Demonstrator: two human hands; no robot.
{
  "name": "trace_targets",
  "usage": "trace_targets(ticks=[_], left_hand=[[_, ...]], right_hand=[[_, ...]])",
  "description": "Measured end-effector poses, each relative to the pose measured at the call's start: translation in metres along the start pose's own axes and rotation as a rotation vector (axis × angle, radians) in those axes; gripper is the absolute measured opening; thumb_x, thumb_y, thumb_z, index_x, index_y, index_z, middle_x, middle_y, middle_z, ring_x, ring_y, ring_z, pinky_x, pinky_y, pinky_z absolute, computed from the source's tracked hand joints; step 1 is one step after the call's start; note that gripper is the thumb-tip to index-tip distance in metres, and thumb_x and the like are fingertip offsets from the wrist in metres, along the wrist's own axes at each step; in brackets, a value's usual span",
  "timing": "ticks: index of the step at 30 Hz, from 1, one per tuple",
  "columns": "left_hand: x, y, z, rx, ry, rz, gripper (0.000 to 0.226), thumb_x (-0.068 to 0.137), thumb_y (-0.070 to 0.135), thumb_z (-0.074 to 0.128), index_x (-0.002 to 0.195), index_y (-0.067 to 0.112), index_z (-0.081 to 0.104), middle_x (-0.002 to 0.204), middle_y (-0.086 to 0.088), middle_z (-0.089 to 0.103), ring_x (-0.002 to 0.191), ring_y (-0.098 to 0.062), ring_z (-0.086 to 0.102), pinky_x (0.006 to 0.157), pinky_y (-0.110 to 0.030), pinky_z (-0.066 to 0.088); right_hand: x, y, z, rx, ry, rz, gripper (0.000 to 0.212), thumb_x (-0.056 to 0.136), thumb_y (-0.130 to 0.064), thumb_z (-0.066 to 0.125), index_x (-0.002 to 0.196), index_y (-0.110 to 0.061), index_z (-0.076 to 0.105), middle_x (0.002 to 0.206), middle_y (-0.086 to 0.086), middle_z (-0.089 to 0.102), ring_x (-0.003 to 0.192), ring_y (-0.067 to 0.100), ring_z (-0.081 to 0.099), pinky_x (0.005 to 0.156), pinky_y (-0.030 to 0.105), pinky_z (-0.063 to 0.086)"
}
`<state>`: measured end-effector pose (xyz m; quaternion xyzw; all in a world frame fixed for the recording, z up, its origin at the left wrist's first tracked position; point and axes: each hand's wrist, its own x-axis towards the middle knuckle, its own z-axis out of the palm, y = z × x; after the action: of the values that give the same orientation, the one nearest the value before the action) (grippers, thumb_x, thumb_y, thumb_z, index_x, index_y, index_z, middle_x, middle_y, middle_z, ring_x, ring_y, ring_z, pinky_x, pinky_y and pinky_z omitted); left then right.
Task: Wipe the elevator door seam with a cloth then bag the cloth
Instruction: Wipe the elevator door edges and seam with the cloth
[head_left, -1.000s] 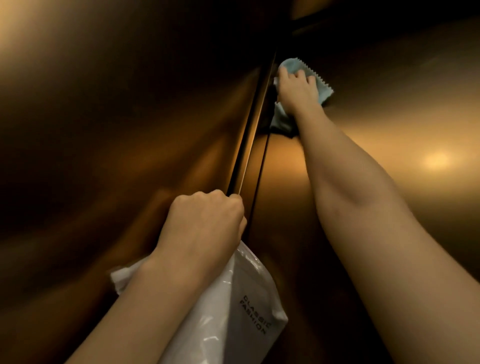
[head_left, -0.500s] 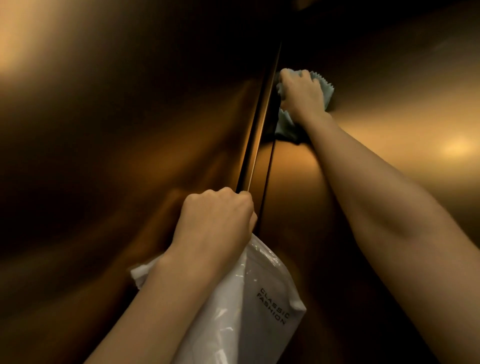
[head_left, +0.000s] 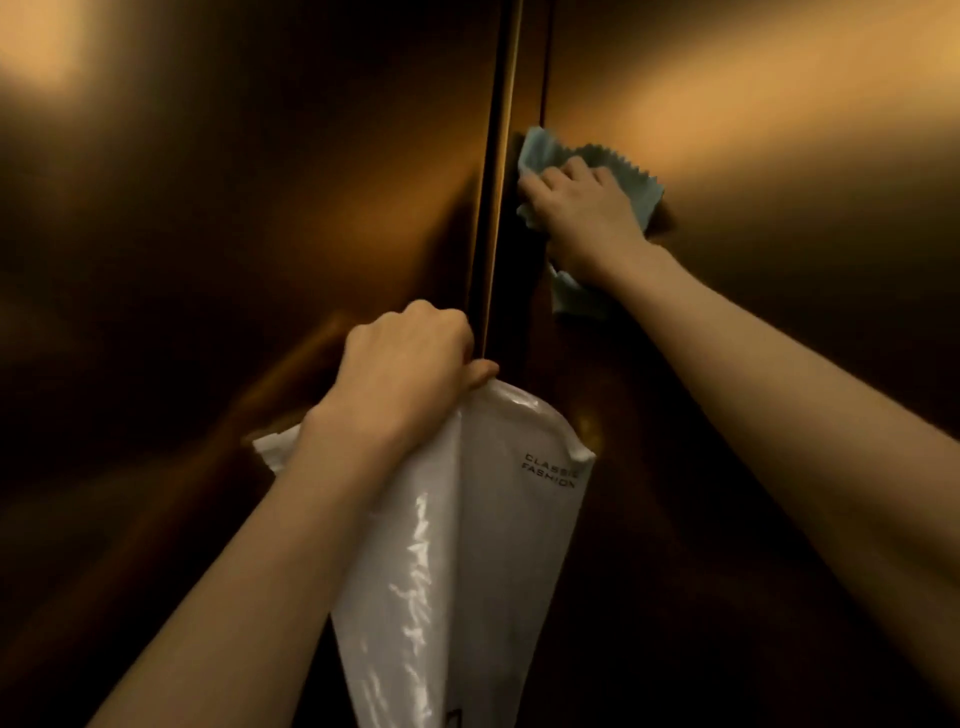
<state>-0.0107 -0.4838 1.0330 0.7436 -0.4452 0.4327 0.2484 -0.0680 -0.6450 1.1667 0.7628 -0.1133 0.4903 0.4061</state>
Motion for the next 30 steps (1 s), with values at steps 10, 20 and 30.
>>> trace_targets(ticks=[10,20,30], left_hand=[[-0.138,0.004,0.005,0.108,-0.243,0.075,0.028,0.095,0.050,0.035,0.093,0.028,0.052,0.092,0.006,0.057,0.087,-0.021,0.059,0.062,-0.032,0.039],[-0.253,-0.023,0.022,0.096,-0.523,-0.092,0.027,0.098,0.047,0.025,0.089,0.030,0.042,0.091,0.009,0.055,0.078,-0.013,0.056,0.060,-0.027,0.036],[-0.301,-0.025,0.042,0.065,-0.618,-0.219,0.030,0.097,0.048,0.018,0.093,0.030,0.041,0.092,0.009,0.057,0.080,-0.013,0.060,0.062,-0.028,0.042]], right_hand=[[-0.147,-0.107,0.039,0.230,0.102,0.189,0.028,0.081,-0.002,0.054,0.109,-0.006,0.059,0.107,0.016,0.064,0.101,0.036,0.057,0.082,0.043,0.046],[-0.316,-0.211,0.063,0.431,-0.174,0.294,0.037,0.081,-0.010,0.065,0.116,0.000,0.057,0.130,0.023,0.053,0.115,0.038,0.053,0.089,0.044,0.046],[-0.385,-0.264,0.055,0.757,-0.317,0.467,0.067,0.076,-0.001,0.069,0.137,0.000,0.040,0.145,0.019,0.038,0.133,0.031,0.035,0.106,0.039,0.029]])
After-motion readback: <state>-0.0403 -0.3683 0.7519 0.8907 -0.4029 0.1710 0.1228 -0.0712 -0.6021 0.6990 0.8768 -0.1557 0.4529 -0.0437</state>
